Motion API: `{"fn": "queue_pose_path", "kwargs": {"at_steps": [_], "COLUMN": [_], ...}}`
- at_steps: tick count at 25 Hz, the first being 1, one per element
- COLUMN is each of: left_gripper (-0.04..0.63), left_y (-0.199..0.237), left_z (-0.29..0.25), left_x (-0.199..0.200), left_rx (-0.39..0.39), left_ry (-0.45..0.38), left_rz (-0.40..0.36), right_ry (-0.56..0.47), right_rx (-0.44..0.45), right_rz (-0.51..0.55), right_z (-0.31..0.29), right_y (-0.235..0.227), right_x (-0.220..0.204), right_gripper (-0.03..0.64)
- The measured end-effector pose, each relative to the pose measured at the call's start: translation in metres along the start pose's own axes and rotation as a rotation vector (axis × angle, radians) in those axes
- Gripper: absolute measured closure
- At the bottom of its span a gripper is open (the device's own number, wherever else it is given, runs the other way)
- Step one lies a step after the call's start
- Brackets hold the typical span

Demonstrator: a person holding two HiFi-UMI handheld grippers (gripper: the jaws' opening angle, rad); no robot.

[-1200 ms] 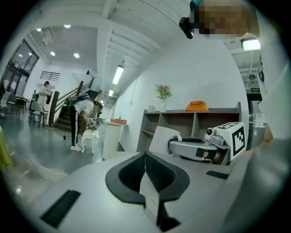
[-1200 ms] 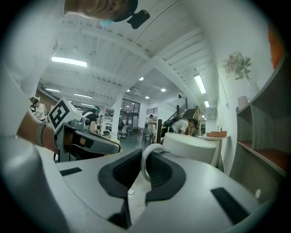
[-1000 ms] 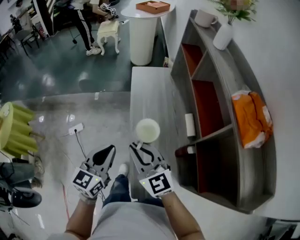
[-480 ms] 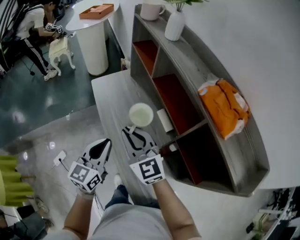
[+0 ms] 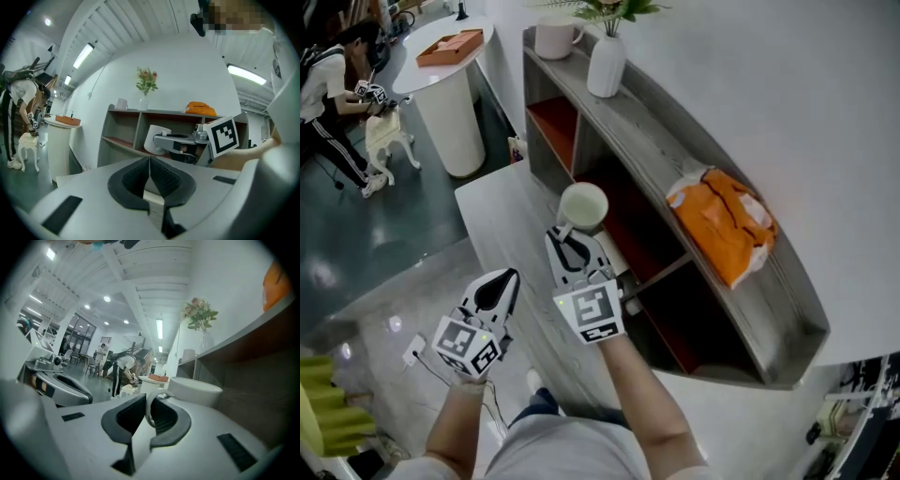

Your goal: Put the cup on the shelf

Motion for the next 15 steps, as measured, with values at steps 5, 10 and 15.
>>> {"fn": "queue_pose_path", "kwargs": {"at_steps": [5,10,15], "left_gripper": [0.577,0.577,0.577], "left_y": [0.017,0.032,0.043], "left_z": [-0.009,-0.012,-0.012], "left_x": [0.001,-0.003,-0.007], "left_rx": [-0.002,0.013,0.027], "left_ry": [-0.01,-0.003,-0.001], "left_rz": [0.008,0.028,0.04], "right_ry": [0.029,0.06,0.083], "right_rx": [-0.078,-0.143,-0.165], "right_rz": [-0.01,-0.015,-0.037], "right_z": [-0.024,-0.041,-0.057], "right_y": [-0.037,-0.07,-0.085], "right_x": [-0.007,-0.014,-0.02], "right_gripper": [0.578,0.578,0.578]}}
Point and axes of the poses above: the fingertips, and each gripper's own axes: z backward along the fingers, y to its left, x out of its top, the point moved 1 cm from there along z, backward along the fingers, and after that the axes turned 1 degree about -x, right-handed, at the moved point
